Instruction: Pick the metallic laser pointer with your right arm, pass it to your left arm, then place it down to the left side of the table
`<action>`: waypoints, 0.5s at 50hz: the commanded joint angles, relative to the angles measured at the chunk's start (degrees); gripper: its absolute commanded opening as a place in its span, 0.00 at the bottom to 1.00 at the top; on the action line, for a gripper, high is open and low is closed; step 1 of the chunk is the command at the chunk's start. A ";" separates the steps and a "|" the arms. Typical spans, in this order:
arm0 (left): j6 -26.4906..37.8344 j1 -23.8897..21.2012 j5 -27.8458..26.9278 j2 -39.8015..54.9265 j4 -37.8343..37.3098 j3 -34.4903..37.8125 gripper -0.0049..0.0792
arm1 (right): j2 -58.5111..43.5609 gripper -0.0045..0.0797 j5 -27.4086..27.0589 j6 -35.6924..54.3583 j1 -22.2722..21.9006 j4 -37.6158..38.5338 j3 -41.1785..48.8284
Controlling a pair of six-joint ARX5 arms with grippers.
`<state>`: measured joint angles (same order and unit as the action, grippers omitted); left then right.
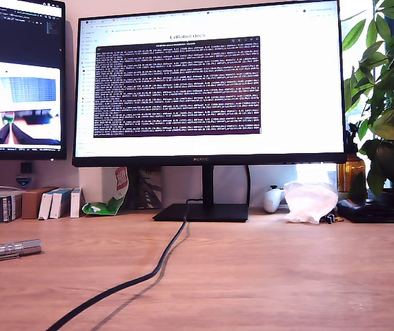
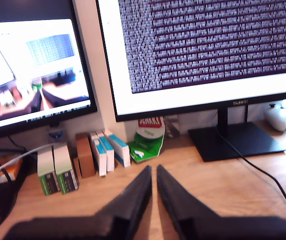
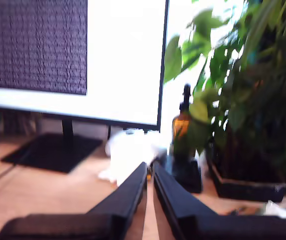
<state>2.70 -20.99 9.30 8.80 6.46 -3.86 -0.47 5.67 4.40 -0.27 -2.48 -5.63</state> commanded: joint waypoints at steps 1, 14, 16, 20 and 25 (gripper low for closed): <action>-0.35 -0.22 0.20 -1.49 -1.60 0.87 0.08 | 0.37 0.04 0.31 0.11 0.26 1.57 1.66; -1.22 -1.03 -0.26 -7.76 -8.37 0.92 0.08 | 0.37 0.04 0.42 0.11 0.26 1.44 5.40; -1.22 -1.16 -0.24 -8.81 -9.05 1.09 0.08 | 0.37 0.04 0.85 0.11 0.26 1.66 5.40; -1.27 -1.49 -0.24 -9.49 -10.32 1.38 0.08 | 0.37 0.04 1.27 0.11 0.26 1.77 5.40; -1.25 -1.77 0.15 -9.49 -11.61 2.03 0.08 | 0.37 0.04 1.40 0.55 0.26 0.85 5.40</action>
<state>1.72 -22.39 9.26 -0.23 -5.23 -3.79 -0.47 6.94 4.58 -0.27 -1.69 -0.51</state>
